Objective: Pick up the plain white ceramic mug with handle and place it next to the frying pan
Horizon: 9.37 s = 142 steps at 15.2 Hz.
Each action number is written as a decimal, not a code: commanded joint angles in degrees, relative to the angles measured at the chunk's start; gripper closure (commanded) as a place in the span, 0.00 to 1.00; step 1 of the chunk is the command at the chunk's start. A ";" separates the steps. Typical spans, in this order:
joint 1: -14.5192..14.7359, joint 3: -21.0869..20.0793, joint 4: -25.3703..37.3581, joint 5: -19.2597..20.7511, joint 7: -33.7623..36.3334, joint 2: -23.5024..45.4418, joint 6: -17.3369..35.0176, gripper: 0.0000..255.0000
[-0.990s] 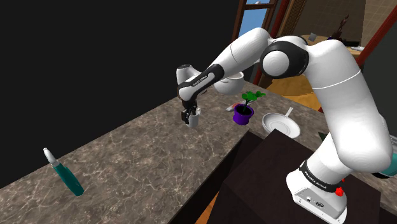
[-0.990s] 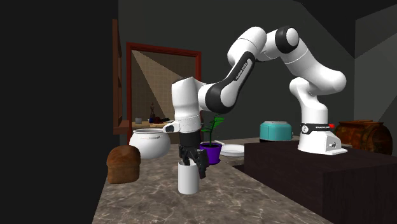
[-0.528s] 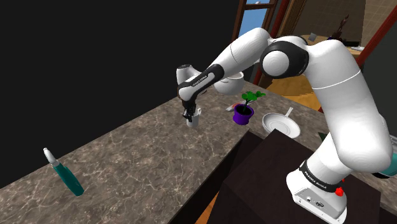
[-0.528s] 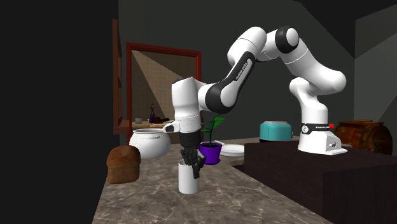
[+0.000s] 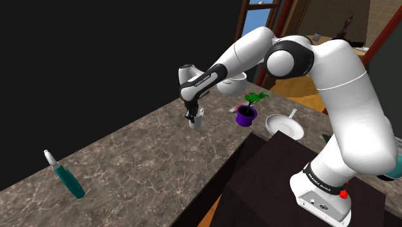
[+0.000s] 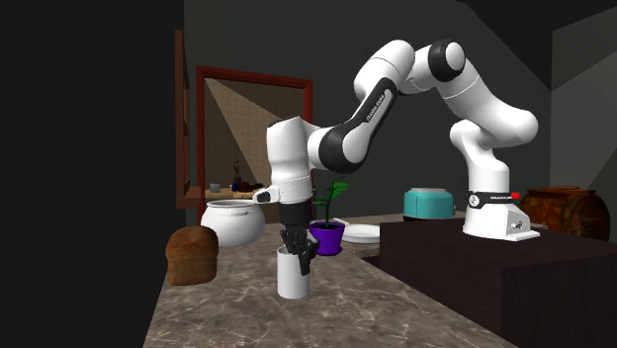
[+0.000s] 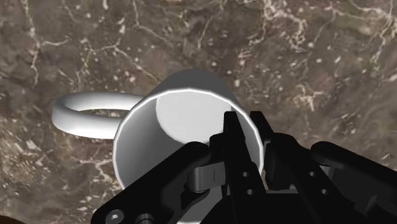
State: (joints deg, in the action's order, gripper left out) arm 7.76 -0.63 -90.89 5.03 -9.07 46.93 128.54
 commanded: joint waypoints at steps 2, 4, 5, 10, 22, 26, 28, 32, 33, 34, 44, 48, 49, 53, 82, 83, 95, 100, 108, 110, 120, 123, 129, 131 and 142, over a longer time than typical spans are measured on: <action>-0.04 -0.04 -0.62 -0.05 -0.10 -1.74 -1.12 1.00; -0.05 -0.08 -0.87 -0.09 -0.17 -2.88 -2.00 1.00; -0.06 -0.09 -1.02 -0.12 -0.20 -3.46 -2.43 1.00; -0.10 -0.17 -1.38 -0.23 -0.38 -6.15 -4.76 1.00; -0.16 -0.34 -0.94 -0.52 -0.83 -11.88 -10.92 1.00; -0.17 -0.38 -0.32 -0.61 -0.99 -13.51 -13.16 1.00; -0.17 -0.40 0.06 -0.65 -1.07 -14.28 -14.31 1.00; -0.18 -0.43 0.77 -0.72 -1.19 -15.42 -16.16 1.00; -0.62 -0.29 -2.67 -0.70 -1.64 -17.53 -14.80 1.00; -1.06 -0.13 -5.95 -0.66 -2.11 -19.57 -13.52 1.00; -5.44 2.44 -32.77 0.28 -7.83 -37.35 -4.04 1.00; -7.29 4.11 -41.43 1.24 -10.56 -43.72 -1.51 1.00; -7.79 4.59 -43.45 1.56 -11.27 -45.28 -0.97 1.00; -9.96 6.77 -50.99 3.27 -14.25 -51.40 0.79 1.00; -42.30 34.41 -74.35 32.45 -49.08 -79.83 2.40 1.00; -43.33 35.73 -73.93 33.33 -50.72 -79.60 2.66 1.00; -47.34 51.18 -66.84 37.62 -66.47 -70.12 10.48 1.00; -45.54 54.14 -67.68 37.36 -66.31 -64.30 17.06 1.00; -40.73 59.09 -68.70 31.51 -69.32 -52.31 29.25 1.00; -39.21 59.91 -69.02 27.40 -71.88 -48.63 32.67 1.00; -52.15 40.21 -69.15 -1.08 -90.65 -33.21 45.84 1.00; -58.54 32.98 -68.35 -4.03 -92.36 -29.73 48.86 1.00; -58.64 32.95 -68.35 -3.75 -92.16 -29.74 48.86 1.00; -58.64 32.95 -68.35 -3.75 -92.16 -29.74 48.86 1.00; -33.52 61.30 -70.31 13.28 -80.05 -41.21 39.06 0.00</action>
State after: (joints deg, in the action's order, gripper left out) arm -28.75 57.17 -161.40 15.06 -91.37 7.22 169.25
